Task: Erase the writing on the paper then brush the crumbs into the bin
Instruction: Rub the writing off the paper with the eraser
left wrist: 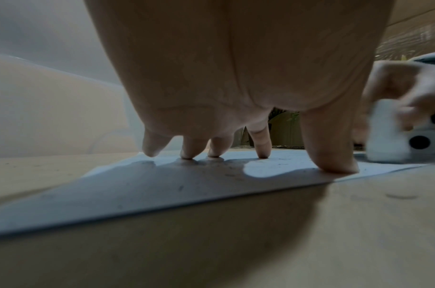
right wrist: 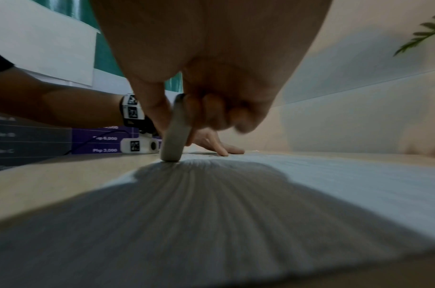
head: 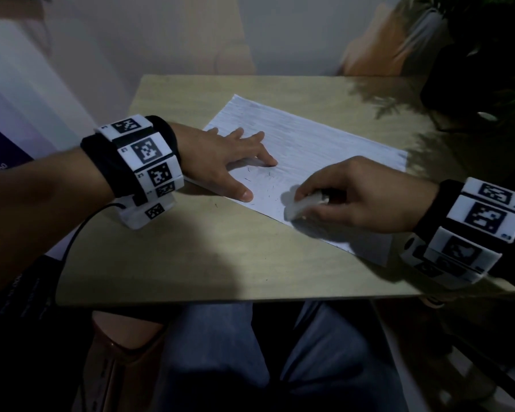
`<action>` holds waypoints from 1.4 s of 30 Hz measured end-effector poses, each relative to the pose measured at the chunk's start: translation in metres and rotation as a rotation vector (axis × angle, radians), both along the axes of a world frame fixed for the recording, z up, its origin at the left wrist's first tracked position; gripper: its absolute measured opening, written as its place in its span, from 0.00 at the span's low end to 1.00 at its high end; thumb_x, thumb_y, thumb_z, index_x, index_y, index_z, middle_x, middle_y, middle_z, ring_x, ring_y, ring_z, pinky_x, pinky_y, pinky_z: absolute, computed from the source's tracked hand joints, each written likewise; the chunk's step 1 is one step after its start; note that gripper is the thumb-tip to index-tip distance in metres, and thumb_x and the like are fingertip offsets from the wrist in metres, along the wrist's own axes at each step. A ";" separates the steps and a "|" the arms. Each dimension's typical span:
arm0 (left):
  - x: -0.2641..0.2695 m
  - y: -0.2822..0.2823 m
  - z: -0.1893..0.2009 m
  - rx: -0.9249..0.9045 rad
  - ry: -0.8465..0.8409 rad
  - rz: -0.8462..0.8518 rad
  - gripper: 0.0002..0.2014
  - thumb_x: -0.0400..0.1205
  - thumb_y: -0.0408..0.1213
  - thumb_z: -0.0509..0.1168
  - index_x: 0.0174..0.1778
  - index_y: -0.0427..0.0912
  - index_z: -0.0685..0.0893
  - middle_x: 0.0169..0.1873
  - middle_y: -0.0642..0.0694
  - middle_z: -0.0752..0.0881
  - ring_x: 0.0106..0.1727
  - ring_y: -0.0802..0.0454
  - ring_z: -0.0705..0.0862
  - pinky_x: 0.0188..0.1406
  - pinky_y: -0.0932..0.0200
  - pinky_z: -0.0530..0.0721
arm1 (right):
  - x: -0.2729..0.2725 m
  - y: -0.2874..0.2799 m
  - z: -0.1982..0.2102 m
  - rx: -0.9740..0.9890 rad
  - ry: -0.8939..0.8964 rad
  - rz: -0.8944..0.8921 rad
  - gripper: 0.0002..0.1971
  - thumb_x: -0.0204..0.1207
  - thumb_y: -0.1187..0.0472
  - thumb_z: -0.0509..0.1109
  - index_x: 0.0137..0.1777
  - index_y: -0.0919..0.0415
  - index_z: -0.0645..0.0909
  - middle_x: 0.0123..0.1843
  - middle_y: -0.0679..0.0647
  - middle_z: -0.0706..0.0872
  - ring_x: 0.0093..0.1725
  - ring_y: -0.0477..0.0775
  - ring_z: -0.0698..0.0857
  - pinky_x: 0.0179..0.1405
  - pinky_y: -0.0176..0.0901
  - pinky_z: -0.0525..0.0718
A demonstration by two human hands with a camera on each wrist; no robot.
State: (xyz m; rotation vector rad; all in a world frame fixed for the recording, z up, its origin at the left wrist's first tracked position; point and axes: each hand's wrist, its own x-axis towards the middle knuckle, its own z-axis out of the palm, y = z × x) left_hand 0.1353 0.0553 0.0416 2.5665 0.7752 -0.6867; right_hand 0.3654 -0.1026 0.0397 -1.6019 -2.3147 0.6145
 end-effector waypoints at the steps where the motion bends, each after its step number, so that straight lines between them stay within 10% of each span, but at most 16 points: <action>1: 0.000 0.000 0.000 0.000 0.001 0.001 0.39 0.80 0.67 0.65 0.83 0.77 0.51 0.88 0.61 0.33 0.88 0.55 0.31 0.88 0.40 0.34 | 0.000 0.000 0.000 -0.017 0.007 -0.001 0.22 0.74 0.35 0.61 0.55 0.46 0.89 0.48 0.36 0.90 0.45 0.38 0.86 0.47 0.43 0.83; 16: 0.000 0.001 -0.002 0.004 -0.008 0.011 0.38 0.81 0.66 0.66 0.83 0.77 0.52 0.88 0.62 0.33 0.88 0.55 0.31 0.88 0.41 0.34 | 0.004 0.001 0.001 0.179 -0.165 -0.062 0.29 0.73 0.33 0.53 0.56 0.48 0.89 0.50 0.42 0.90 0.49 0.54 0.87 0.46 0.54 0.84; 22: -0.001 0.001 -0.002 0.012 -0.008 0.007 0.38 0.80 0.67 0.65 0.83 0.78 0.52 0.88 0.61 0.34 0.88 0.54 0.32 0.87 0.41 0.34 | 0.000 -0.003 0.002 -0.007 0.011 -0.011 0.19 0.76 0.38 0.65 0.53 0.48 0.91 0.46 0.41 0.91 0.44 0.43 0.87 0.46 0.49 0.84; 38: 0.000 0.001 -0.001 0.003 0.005 0.008 0.39 0.80 0.69 0.64 0.83 0.77 0.51 0.88 0.60 0.32 0.88 0.53 0.31 0.87 0.40 0.34 | 0.003 0.000 0.001 0.179 -0.142 -0.072 0.28 0.73 0.35 0.54 0.54 0.49 0.90 0.51 0.43 0.91 0.49 0.52 0.88 0.47 0.53 0.84; 42: 0.000 -0.001 -0.002 0.020 -0.003 0.006 0.38 0.80 0.70 0.62 0.84 0.76 0.51 0.89 0.59 0.34 0.89 0.51 0.32 0.87 0.40 0.33 | 0.000 -0.003 0.000 0.047 -0.022 -0.011 0.17 0.76 0.42 0.65 0.56 0.49 0.89 0.49 0.39 0.90 0.44 0.39 0.85 0.47 0.41 0.82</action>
